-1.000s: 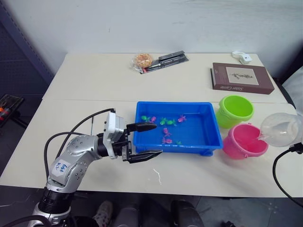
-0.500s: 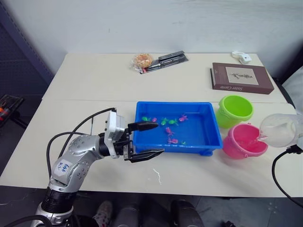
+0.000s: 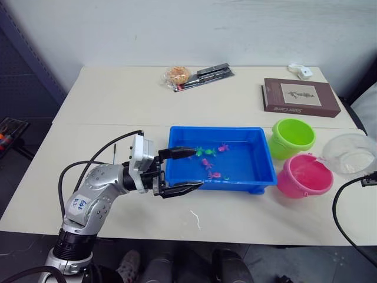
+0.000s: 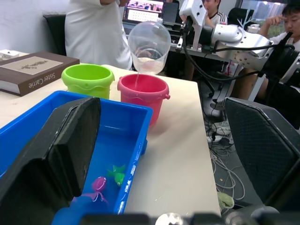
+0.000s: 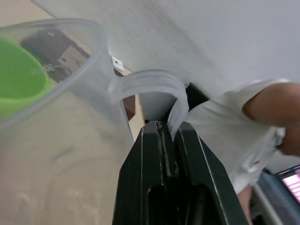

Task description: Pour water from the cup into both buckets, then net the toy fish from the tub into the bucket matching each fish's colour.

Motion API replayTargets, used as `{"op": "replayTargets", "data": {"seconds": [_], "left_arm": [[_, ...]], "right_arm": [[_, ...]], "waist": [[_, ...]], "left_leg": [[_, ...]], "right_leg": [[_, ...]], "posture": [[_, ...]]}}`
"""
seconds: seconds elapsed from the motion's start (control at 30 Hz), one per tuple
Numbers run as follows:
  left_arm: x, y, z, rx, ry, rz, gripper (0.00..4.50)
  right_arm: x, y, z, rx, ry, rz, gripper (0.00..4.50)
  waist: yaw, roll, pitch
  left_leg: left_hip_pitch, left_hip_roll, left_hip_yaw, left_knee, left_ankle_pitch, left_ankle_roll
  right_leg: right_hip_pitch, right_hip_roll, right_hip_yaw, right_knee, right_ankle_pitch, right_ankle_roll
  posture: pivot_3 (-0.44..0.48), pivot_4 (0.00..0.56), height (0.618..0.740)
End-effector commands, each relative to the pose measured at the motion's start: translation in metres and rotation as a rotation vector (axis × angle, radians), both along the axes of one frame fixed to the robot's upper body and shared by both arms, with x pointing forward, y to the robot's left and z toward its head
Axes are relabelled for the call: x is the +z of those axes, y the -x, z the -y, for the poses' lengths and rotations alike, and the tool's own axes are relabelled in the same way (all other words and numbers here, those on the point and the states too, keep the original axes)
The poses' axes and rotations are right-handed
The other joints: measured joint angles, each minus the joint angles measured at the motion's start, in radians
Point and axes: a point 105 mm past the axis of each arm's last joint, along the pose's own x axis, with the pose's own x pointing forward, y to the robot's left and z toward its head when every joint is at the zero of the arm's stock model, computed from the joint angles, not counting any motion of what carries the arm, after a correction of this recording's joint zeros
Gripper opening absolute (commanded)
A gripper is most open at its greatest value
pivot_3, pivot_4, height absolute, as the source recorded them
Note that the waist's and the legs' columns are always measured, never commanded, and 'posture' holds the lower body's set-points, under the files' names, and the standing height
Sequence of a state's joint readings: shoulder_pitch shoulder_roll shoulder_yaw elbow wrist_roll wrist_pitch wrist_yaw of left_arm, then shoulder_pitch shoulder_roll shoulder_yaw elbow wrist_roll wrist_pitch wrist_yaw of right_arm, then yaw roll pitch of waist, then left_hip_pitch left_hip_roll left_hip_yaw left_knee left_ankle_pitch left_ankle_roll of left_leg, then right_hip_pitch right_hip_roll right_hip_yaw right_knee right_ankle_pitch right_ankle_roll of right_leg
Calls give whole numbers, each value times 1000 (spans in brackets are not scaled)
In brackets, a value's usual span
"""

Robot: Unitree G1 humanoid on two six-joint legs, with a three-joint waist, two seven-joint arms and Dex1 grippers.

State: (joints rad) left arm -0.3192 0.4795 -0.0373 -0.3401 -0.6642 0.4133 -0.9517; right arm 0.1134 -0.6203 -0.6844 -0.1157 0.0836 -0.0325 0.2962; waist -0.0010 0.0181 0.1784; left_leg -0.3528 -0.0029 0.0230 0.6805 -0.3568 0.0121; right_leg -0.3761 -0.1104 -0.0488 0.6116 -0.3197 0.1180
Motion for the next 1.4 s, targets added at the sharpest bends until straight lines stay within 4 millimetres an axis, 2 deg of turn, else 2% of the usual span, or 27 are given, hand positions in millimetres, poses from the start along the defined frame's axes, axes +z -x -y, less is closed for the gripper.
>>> {"op": "replayTargets", "data": {"seconds": [0.03,0.1,0.23,0.3,0.37,0.53,0.77,1.07,1.4], "left_arm": [[14,-2,-2,21,29,64,4500],[16,-4,-3,34,38,67,4500],[13,-13,-6,100,2,71,4500],[15,-16,-6,124,11,71,4500],[15,-17,-7,135,9,72,4500],[14,-16,-3,143,15,71,4500],[10,-13,-1,152,9,71,4500],[4,-14,-1,187,-13,65,4500],[2,-11,2,198,10,60,4500]], "right_arm": [[32,-3,3,37,-97,106,49],[34,-9,2,58,-130,102,49],[35,-38,15,-9,-191,31,49],[33,-43,19,-62,-166,-19,49],[40,-49,16,-44,-166,2,49],[54,-65,11,-63,29,-6,49],[65,-83,-8,-63,388,-25,49],[66,-98,-25,-30,615,-48,49],[72,-108,-35,-15,849,-47,49]], "waist": [[0,0,0],[0,0,0],[-1,0,0],[-1,0,0],[2,0,0],[2,0,0],[-1,0,0],[-1,0,0],[-1,0,1]], "left_leg": [[0,0,0,0,0,0],[0,0,0,0,0,0],[0,0,1,1,0,1],[0,0,0,0,1,1],[-1,0,-1,0,1,1],[-2,-2,0,0,1,2],[-3,-1,0,0,1,2],[-3,-1,0,1,2,1],[-3,-1,0,1,2,0]], "right_leg": [[0,0,0,0,0,0],[0,0,0,0,0,0],[0,0,0,1,0,0],[0,0,0,1,0,1],[0,0,-1,1,0,1],[-1,-1,-1,1,1,2],[-1,-1,-3,1,2,3],[-1,0,-5,0,2,3],[-2,0,-5,-1,2,3]], "posture": [[0,150,738],[0,150,738],[0,150,738],[0,150,738],[0,150,738],[0,150,738],[0,150,738],[0,150,738],[0,150,738]]}}
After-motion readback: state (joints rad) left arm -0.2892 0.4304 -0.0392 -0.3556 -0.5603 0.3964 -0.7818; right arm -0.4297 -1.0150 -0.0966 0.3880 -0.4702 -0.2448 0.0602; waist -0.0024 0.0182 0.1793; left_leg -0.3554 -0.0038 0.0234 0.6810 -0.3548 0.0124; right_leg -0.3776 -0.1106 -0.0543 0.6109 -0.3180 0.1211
